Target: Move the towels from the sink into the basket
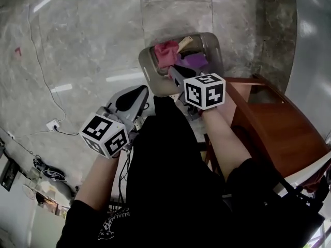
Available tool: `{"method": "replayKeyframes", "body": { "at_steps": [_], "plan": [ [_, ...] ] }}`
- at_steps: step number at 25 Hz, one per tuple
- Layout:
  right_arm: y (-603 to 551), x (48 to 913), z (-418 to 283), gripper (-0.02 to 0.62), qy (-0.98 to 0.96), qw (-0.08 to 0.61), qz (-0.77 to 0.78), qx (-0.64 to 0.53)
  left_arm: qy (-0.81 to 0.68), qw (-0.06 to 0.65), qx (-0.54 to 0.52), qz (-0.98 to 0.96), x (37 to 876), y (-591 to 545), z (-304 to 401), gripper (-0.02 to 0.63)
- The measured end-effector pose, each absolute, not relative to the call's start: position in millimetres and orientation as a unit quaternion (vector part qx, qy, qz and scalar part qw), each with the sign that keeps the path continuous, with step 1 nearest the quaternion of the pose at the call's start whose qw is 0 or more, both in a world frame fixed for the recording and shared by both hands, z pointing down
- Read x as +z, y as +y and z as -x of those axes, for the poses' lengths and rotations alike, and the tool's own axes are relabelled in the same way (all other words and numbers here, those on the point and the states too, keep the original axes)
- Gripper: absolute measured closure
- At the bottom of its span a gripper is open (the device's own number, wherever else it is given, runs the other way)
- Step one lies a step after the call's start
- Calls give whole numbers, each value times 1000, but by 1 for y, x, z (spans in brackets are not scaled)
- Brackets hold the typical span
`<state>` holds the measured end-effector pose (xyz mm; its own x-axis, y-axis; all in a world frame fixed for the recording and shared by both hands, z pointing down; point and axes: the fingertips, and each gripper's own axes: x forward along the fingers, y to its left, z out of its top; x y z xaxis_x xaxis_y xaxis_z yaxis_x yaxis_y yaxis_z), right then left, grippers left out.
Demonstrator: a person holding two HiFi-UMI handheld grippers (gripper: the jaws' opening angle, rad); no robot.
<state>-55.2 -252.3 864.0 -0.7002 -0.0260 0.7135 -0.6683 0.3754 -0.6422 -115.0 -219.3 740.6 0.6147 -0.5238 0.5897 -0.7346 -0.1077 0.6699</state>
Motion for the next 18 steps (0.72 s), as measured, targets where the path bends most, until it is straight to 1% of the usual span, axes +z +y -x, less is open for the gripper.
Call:
{"method": "replayKeyframes", "body": {
  "at_steps": [2,6,9,14,18],
  "plan": [
    [-241,896,53,578,-756,330,-211,525,-419,517,125,-736,777,-210,117,603],
    [-227,951,53,580,-746,360,-190,527,-442,521,129,-718,839,-208,121,603],
    [-222,987,52,580,-737,365,-193,536,-459,520,133,-707,877,-209,118,603],
    [-210,1027,48,580,-722,370,-192,551,-444,525,145,-711,922,-200,101,603],
    [-202,1045,51,580,-726,370,-175,553,-461,535,123,-698,940,-195,107,603]
  ]
}}
